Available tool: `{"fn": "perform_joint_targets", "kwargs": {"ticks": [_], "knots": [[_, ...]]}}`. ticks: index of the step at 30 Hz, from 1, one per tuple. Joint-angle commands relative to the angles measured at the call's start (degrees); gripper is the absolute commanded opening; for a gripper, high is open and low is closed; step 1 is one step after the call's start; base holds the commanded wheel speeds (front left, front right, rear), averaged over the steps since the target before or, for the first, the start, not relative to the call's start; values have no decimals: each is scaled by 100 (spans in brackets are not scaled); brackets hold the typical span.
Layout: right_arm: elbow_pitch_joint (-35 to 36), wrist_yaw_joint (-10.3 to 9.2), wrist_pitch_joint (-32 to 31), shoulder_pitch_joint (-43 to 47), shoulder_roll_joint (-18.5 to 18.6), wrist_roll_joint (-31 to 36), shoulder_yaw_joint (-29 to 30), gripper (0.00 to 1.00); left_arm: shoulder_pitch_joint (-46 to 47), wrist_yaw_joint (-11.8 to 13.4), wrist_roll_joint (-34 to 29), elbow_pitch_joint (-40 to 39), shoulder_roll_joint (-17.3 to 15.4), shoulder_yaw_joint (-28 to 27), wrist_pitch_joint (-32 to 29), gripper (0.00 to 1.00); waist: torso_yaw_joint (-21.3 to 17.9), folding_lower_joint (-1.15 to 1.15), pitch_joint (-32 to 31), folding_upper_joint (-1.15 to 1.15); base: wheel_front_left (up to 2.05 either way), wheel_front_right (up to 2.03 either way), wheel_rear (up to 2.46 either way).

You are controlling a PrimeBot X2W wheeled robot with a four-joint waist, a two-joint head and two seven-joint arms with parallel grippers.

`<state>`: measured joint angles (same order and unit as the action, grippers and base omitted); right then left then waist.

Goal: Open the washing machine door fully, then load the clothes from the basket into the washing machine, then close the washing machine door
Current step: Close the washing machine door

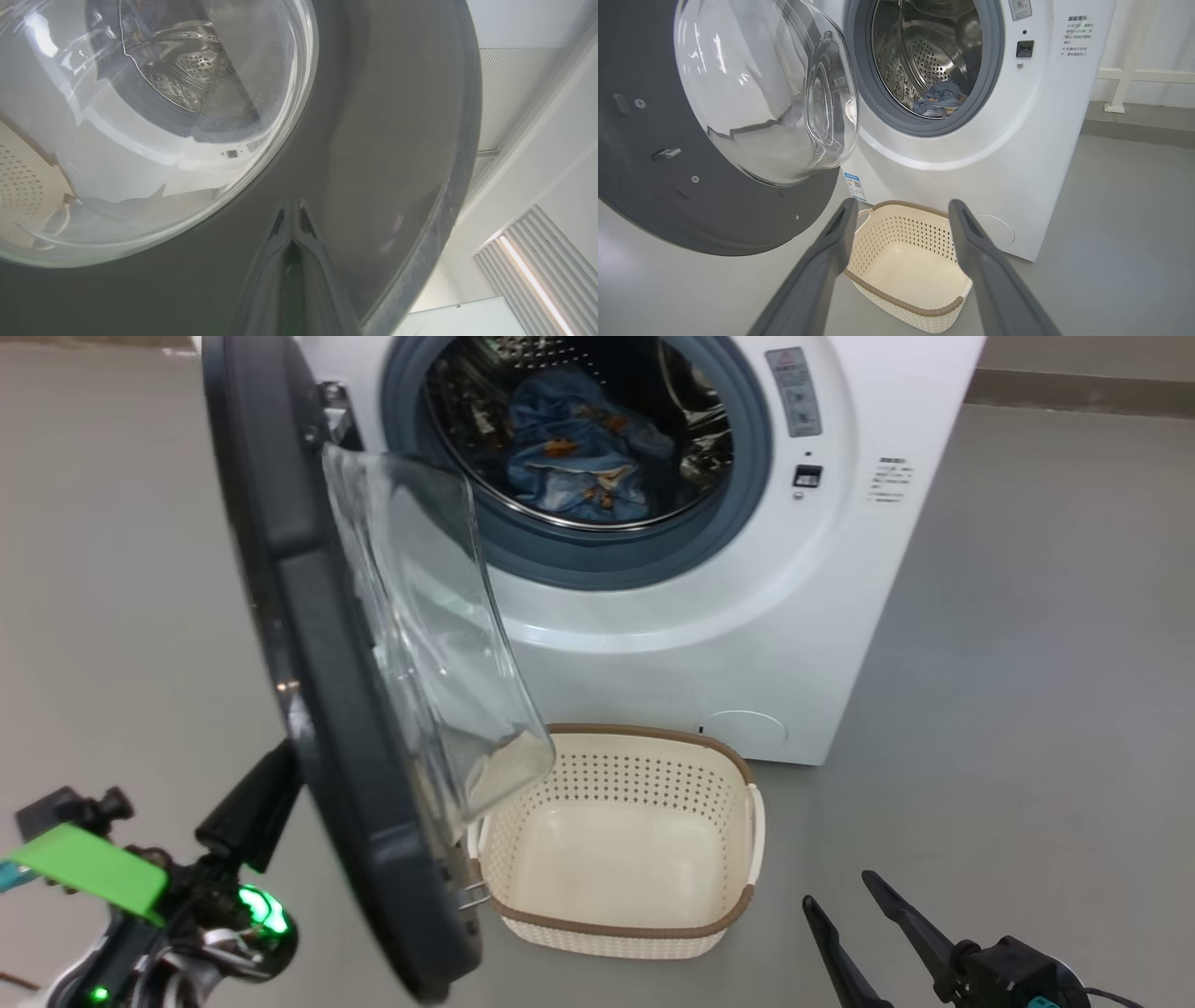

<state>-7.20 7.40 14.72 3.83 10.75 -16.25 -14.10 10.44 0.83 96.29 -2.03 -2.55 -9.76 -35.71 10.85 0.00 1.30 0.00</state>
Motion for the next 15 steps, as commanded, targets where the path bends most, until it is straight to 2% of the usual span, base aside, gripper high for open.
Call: {"fn": "perform_joint_targets", "kwargs": {"ticks": [1, 15], "knots": [[126, 9, 28, -6, 16, 32, -89, 100, 98, -34, 133, -274, -35, 37, 70, 0, -138, 0, 9, 0, 0, 0, 0], [163, 9, 28, -34, 29, 49, -42, 100, 518, -337, 350, 190, -33, 648, 835, 0, -485, 0, 42, 0, 0, 0, 0]]}}
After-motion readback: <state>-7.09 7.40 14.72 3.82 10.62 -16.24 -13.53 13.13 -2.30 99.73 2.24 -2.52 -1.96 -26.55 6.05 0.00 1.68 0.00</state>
